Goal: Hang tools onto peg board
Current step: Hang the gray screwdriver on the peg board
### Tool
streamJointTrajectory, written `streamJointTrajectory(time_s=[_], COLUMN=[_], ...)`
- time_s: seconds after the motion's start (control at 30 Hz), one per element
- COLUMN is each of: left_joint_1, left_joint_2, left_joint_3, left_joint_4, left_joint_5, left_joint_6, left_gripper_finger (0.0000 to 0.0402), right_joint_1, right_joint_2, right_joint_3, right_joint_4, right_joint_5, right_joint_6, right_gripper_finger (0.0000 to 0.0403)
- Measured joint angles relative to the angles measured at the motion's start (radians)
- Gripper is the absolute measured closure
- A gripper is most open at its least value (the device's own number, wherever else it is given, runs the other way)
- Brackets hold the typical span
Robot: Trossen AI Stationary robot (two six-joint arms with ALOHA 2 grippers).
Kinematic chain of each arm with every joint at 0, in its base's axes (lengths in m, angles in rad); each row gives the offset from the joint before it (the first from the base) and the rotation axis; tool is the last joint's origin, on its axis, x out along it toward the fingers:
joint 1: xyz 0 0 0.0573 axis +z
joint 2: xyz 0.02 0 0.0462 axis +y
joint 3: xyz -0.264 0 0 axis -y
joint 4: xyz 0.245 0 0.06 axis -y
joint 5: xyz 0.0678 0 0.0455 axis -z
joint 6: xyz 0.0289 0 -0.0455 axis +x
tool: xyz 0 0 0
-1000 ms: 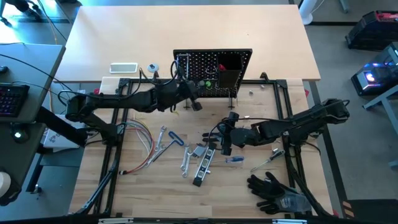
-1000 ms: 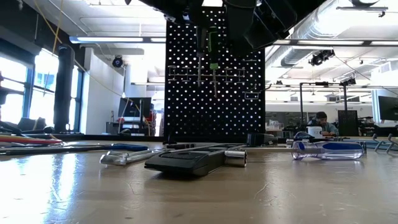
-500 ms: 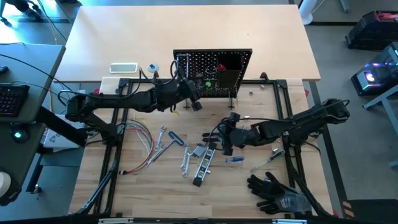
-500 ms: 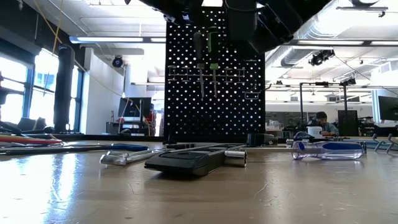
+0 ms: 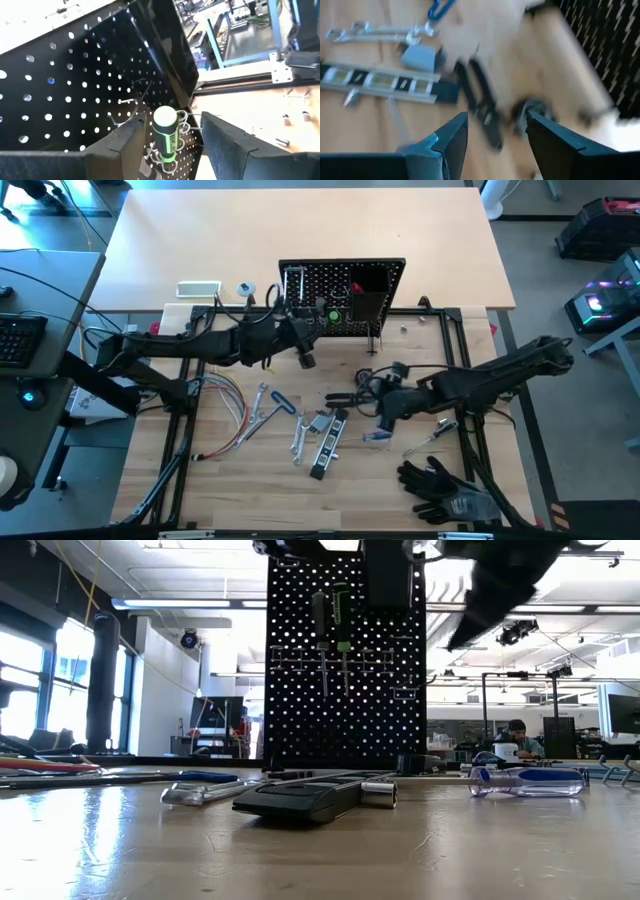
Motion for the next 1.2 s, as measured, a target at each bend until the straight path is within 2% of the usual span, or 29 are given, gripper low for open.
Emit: streamJointTrajectory(time_s=[0.13, 0.3, 0.6, 0.87, 1.07, 1.2], left_joint_1=[-0.029, -0.066, -0.126, -0.155, -0.161, -0.161], left_joint_2=[-0.019, -0.023, -0.023, -0.023, -0.022, -0.022], left_joint_3=[0.000, -0.001, -0.001, -0.001, -0.071, -0.153], left_joint_4=[-0.062, -0.125, -0.218, -0.326, -0.289, -0.207], left_joint_5=[-0.001, 0.000, 0.002, 0.096, 0.135, 0.177], left_joint_6=[-0.001, -0.008, -0.013, -0.058, -0.068, -0.075], left_gripper_finger=[0.0220, 0.0220, 0.0220, 0.0220, 0.0220, 0.0220], right_joint_1=[0.036, 0.100, 0.203, 0.272, 0.301, 0.317], right_joint_2=[-0.019, -0.018, -0.018, -0.018, -0.014, 0.032], right_joint_3=[0.000, -0.004, -0.005, -0.005, -0.005, -0.005], right_joint_4=[-0.173, -0.307, -0.481, -0.569, -0.606, -0.610], right_joint_5=[-0.107, -0.181, -0.230, -0.285, -0.335, -0.365], right_joint_6=[0.151, 0.271, 0.419, 0.526, 0.604, 0.616], right_gripper_finger=[0.0208, 0.0208, 0.0208, 0.0208, 0.0208, 0.0208])
